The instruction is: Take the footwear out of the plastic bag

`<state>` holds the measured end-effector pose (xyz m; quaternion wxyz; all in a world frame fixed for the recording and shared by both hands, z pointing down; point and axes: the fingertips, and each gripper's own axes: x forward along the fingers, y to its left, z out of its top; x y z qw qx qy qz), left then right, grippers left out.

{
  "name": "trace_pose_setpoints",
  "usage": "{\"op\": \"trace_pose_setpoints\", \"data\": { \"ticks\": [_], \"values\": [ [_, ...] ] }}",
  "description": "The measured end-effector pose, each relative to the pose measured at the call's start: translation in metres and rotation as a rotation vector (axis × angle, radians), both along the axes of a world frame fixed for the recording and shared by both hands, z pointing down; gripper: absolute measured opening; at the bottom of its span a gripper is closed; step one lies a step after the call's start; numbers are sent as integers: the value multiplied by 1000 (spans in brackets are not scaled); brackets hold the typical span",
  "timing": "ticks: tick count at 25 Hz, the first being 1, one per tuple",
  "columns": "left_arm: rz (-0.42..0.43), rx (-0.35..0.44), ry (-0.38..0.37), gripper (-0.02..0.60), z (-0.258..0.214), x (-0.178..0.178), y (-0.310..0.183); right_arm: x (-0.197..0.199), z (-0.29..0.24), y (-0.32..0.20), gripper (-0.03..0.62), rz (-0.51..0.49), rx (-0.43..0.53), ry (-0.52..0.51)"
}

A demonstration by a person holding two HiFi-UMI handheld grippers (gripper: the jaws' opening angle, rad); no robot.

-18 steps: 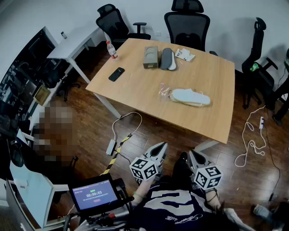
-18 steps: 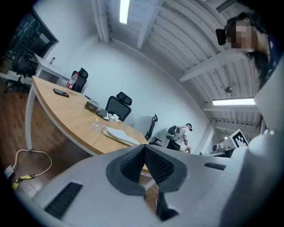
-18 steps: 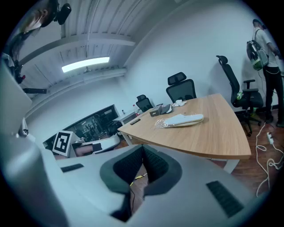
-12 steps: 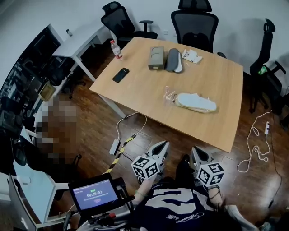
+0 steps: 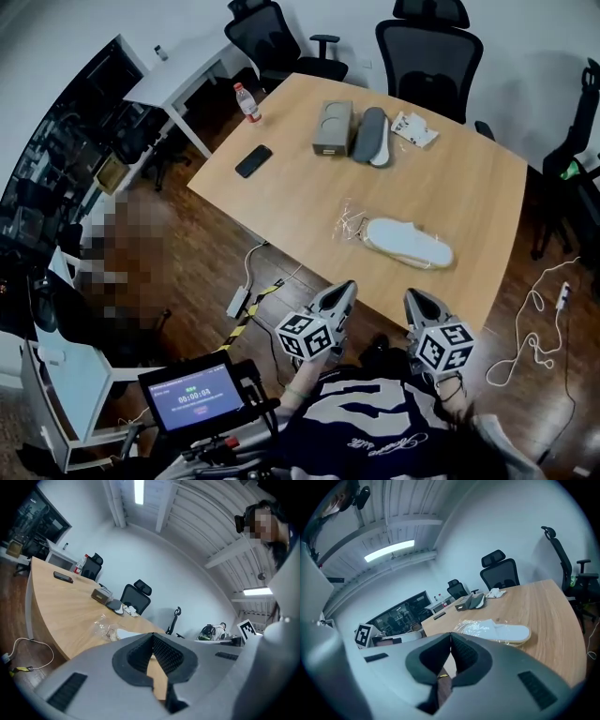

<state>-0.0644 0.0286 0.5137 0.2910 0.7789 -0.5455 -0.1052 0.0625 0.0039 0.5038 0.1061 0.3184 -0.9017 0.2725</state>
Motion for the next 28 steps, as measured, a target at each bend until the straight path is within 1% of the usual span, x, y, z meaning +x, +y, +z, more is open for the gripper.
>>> {"op": "trace_pose_setpoints", "data": {
  "ticks": [3,7,10,13,18,20,22,23,24,26,27,28],
  "values": [
    [-10,-14,0,5,3,6,-21,5,3,-26,-11,-13,-2,-11],
    [-11,-55,-4,5,10,14,-39,12,10,-49,-11,-11,-31,-32],
    [-19,-79,19,5,12,14,-50,14,14,-59,-11,-7,-53,-50],
    [-34,-114,58,5,17,10,-60,18,21,-70,-11,11,-71,-57],
    [-25,-211,54,5,37,5,-77,30,30,-83,-11,69,-94,-63],
    [-16,-240,68,5,47,2,-86,37,34,-90,-11,97,-108,-59],
    [9,-259,117,5,56,1,-97,39,38,-99,-11,107,-131,-55],
    [17,-270,160,17,60,-1,-103,38,40,-105,-11,108,-143,-56],
    [21,-280,213,59,62,-4,-110,36,40,-111,-11,112,-154,-59],
    [32,-288,318,103,62,-9,-124,29,40,-123,-11,127,-170,-68],
    [36,-296,355,117,64,-11,-128,26,41,-127,-11,135,-175,-72],
    [38,-309,378,144,68,-13,-130,23,42,-129,-11,140,-178,-75]
  ]
}}
